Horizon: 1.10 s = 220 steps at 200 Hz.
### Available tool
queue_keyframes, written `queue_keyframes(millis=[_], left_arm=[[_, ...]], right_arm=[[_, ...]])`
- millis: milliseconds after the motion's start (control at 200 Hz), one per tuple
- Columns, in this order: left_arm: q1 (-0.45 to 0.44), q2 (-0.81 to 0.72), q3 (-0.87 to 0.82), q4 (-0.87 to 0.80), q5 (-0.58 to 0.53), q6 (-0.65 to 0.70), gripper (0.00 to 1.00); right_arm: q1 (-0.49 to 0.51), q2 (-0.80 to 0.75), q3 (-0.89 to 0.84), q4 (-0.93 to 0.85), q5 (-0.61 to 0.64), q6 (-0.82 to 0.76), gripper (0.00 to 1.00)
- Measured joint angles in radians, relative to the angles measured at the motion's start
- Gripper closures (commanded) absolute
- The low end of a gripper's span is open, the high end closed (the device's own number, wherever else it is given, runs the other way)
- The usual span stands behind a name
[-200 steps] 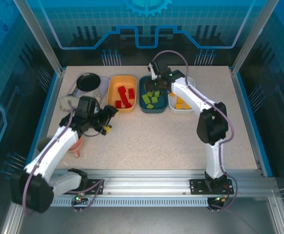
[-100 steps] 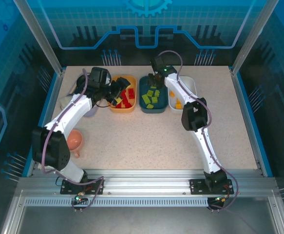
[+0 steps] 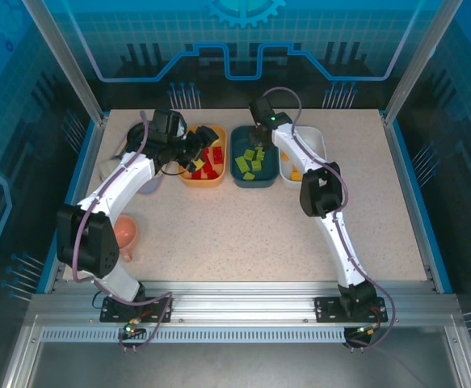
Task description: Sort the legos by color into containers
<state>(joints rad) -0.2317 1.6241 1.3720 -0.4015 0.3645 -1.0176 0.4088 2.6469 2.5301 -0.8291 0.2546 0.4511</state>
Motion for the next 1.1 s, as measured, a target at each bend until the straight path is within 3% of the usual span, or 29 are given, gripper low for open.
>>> queue_keyframes(millis=[385,580,655,910,1100], left_arm=[[0.000,0.000,-0.001,0.003,0.000,0.000,0.20],[0.000,0.000,-0.005,0.010,0.000,0.000,0.20],[0.000,0.000,-0.010,0.012,0.000,0.000,0.20],[-0.009,-0.021,-0.039,0.012,0.000,0.000,0.20],[-0.014,-0.056,-0.066,0.011,-0.002,0.000,0.20]], right_arm=[[0.006,0.005,0.007,-0.016,0.014,-0.029,0.61],[0.018,0.005,0.009,-0.057,0.026,-0.010,0.35],[0.020,0.005,0.009,-0.062,0.025,-0.011,0.31],[0.021,-0.019,0.010,-0.070,0.026,-0.023,0.41],[0.026,-0.122,-0.009,-0.070,0.027,-0.035,0.46]])
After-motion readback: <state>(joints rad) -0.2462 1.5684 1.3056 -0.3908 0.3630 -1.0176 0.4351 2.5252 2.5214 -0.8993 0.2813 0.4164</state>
